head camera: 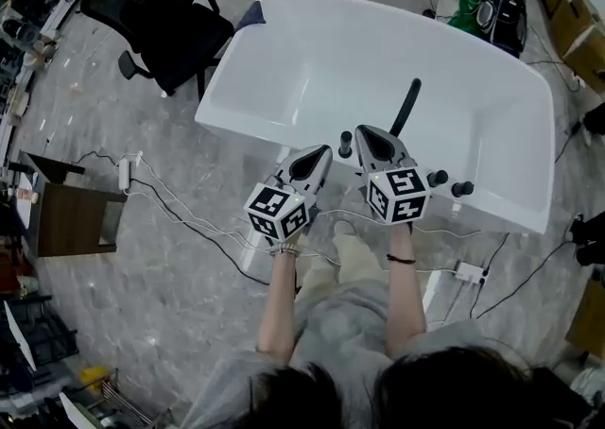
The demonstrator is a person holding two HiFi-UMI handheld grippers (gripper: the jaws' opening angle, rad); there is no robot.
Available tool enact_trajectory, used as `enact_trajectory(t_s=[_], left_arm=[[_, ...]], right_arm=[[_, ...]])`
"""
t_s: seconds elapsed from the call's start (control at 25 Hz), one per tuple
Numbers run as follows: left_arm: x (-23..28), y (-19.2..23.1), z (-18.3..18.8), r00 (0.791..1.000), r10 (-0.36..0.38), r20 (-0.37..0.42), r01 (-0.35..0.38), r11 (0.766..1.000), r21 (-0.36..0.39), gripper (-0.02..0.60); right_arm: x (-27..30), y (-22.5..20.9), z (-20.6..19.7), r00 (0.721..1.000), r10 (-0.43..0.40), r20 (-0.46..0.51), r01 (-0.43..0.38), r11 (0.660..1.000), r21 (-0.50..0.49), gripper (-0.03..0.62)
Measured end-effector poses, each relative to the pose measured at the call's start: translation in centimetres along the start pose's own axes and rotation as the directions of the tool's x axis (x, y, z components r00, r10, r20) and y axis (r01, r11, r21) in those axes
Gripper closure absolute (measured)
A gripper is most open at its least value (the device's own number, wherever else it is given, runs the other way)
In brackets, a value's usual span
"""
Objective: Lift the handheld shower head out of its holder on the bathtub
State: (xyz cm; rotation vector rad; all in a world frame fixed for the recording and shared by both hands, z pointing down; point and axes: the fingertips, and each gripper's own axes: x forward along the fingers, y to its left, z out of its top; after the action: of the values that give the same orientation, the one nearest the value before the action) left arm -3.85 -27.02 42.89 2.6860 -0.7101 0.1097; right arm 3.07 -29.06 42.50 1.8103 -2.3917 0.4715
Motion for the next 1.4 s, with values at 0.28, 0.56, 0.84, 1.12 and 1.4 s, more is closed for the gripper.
enact_trajectory(t_s=[0.28,0.56,0.84,1.12,1.4], left_arm=[[0.5,1.3,-3.1,0.996,-0.068,-0.066,0.068,0.998,0.006,0.577],[1.5,1.7,-6.6,0.987,-0.121,-0.102,0.122,0.993,0.0,0.577],[2.2,3.7,-9.7,0.985,-0.124,-0.121,0.124,0.992,-0.011,0.577],[2.4,5.4,-12.2,0.98,-0.132,-0.146,0.133,0.991,-0.004,0.577],[2.5,7.3,-14.1,0.977,-0.136,-0.166,0.135,0.991,-0.019,0.577]], right_arm=[[0.7,-0.3,-3.5,0.997,-0.078,-0.012,0.077,0.997,-0.019,0.594],[0.2,-1.1,-6.8,0.994,-0.106,-0.012,0.106,0.994,-0.004,0.594],[1.8,-1.5,-11.3,0.993,-0.102,-0.067,0.103,0.995,0.008,0.592],[3.9,-2.4,-15.2,0.988,-0.109,-0.108,0.111,0.994,0.012,0.588],[6.0,-2.9,-18.3,0.984,-0.08,-0.162,0.082,0.997,0.005,0.517]])
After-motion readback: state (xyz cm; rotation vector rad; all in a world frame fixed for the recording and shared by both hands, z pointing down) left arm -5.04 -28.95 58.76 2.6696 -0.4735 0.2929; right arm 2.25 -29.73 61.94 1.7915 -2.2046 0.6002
